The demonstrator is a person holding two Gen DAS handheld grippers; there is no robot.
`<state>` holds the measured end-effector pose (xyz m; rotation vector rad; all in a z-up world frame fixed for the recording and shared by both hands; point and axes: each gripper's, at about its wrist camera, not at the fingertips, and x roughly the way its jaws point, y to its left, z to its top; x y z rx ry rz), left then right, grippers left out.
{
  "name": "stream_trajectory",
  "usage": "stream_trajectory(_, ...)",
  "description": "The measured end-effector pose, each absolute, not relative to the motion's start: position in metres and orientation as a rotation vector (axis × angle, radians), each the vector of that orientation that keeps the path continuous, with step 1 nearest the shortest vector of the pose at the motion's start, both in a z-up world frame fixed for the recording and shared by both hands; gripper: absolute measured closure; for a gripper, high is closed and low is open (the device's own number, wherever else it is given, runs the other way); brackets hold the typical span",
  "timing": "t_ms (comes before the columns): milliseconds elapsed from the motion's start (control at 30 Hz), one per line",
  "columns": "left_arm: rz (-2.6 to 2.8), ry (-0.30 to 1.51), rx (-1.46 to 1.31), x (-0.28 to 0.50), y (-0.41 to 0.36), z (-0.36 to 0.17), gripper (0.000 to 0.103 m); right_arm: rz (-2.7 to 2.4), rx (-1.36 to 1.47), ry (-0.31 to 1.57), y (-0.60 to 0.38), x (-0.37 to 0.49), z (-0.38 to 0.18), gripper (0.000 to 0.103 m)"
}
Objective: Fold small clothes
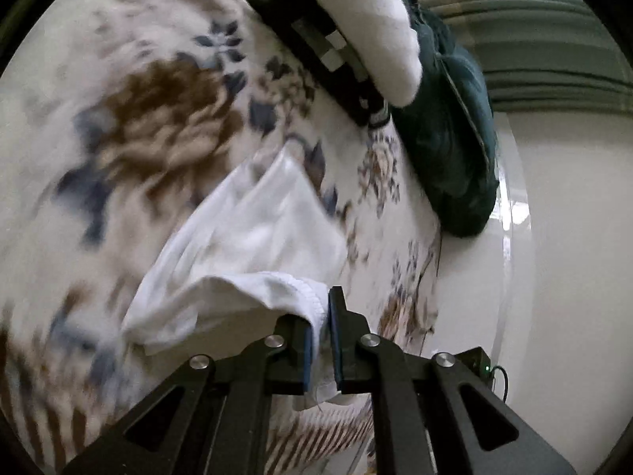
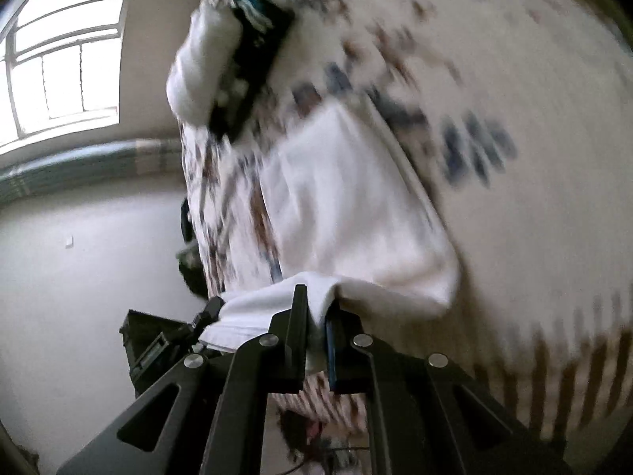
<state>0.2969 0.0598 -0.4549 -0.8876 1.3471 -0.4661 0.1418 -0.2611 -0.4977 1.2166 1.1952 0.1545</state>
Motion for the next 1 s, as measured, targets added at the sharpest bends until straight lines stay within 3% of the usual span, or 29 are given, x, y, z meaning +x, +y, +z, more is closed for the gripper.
stream_trajectory(133,-0.441,1.389,-0.910,0.355,0.050,-0.491,0.093,0.067,1.243,1.147,-0.275,0.215,-0.522,0.095)
stream_trajectory(200,-0.433,1.426,-0.981,0.377,0.054,-0.509,0.075,0.049,1.249,1.142,-0.280,0.236,-0.533,0.095)
stream_trajectory(267,-0.428,1.412,-1.056,0.389,0.064,-0.513,0.044,0.026,1.292,1.133,-0.287,0.255,-0.546,0.092)
stream_trajectory(300,-0.433,1.378,-1.092,0.393,0.072,-0.511,0.043,0.029,1.312,1.130,-0.290,0.260,-0.550,0.090)
stream_trajectory(333,-0.440,1.352,-1.117,0.394,0.079,-0.508,0.043,0.036,1.323,1.122,-0.292,0.264,-0.551,0.081)
stream_trajectory(367,-0.434,1.334,-1.114,0.395,0.087,-0.503,0.042,0.035,1.314,1.112,-0.293,0.264,-0.548,0.062)
stream_trajectory(433,-0.434,1.307,-1.022,0.394,0.092,-0.490,0.042,0.029,1.277,1.094,-0.293,0.262,-0.541,0.051)
stream_trajectory(700,-0.488,1.434,-0.397,0.389,0.031,-0.494,0.042,-0.043,1.016,1.263,-0.288,0.256,-0.552,0.050)
stream_trajectory(733,-0.489,1.437,-0.348,0.387,0.024,-0.498,0.045,-0.043,1.011,1.286,-0.286,0.258,-0.559,0.050)
stream_trajectory(767,-0.501,1.410,-0.312,0.385,0.018,-0.500,0.058,-0.040,1.005,1.295,-0.285,0.260,-0.563,0.050)
stream_trajectory(800,-0.505,1.395,-0.291,0.384,0.016,-0.501,0.079,-0.031,1.003,1.295,-0.282,0.263,-0.566,0.053)
stream_trajectory(833,-0.507,1.400,-0.272,0.383,0.015,-0.503,0.098,-0.025,0.993,1.288,-0.279,0.267,-0.567,0.072)
stream_trajectory(867,-0.514,1.399,-0.275,0.384,0.018,-0.504,0.098,-0.029,0.970,1.296,-0.276,0.270,-0.567,0.098)
stream_trajectory(1000,-0.468,1.410,-0.271,0.390,0.037,-0.513,0.099,-0.113,0.907,1.287,-0.278,0.271,-0.563,0.101)
